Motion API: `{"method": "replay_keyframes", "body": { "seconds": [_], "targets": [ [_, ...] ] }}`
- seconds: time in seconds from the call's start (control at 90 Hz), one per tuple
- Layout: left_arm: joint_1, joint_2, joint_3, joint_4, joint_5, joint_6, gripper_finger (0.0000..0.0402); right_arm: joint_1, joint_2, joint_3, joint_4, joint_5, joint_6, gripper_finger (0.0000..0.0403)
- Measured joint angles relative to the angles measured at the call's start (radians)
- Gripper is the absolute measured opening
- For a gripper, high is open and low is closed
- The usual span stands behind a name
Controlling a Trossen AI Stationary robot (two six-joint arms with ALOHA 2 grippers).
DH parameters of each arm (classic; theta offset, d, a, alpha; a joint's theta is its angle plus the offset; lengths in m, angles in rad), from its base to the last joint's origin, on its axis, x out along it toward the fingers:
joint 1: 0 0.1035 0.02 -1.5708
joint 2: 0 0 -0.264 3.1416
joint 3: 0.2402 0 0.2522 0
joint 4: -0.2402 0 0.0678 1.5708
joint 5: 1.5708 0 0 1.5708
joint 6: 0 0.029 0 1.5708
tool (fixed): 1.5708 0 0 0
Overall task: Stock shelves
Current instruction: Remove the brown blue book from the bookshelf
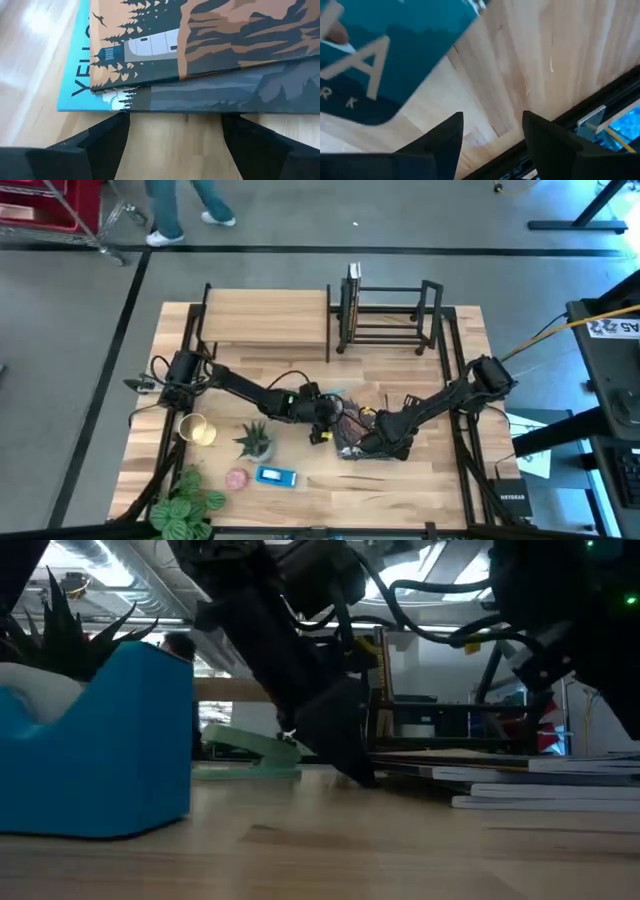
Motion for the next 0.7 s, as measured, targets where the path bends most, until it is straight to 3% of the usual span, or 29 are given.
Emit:
{"method": "replay_keyframes", "body": {
  "seconds": [0.322,0.7],
  "targets": [
    [0.008,0.056,0.001,0.156,0.013,-0.030,0.0297,0.069,0.000,0.015,0.168,0.021,-0.037,0.0188],
    [-0.018,0.069,0.014,0.171,-0.028,-0.041,0.0297,0.088,-0.035,0.115,0.078,0.087,-0.029,0.0188]
  ]
}}
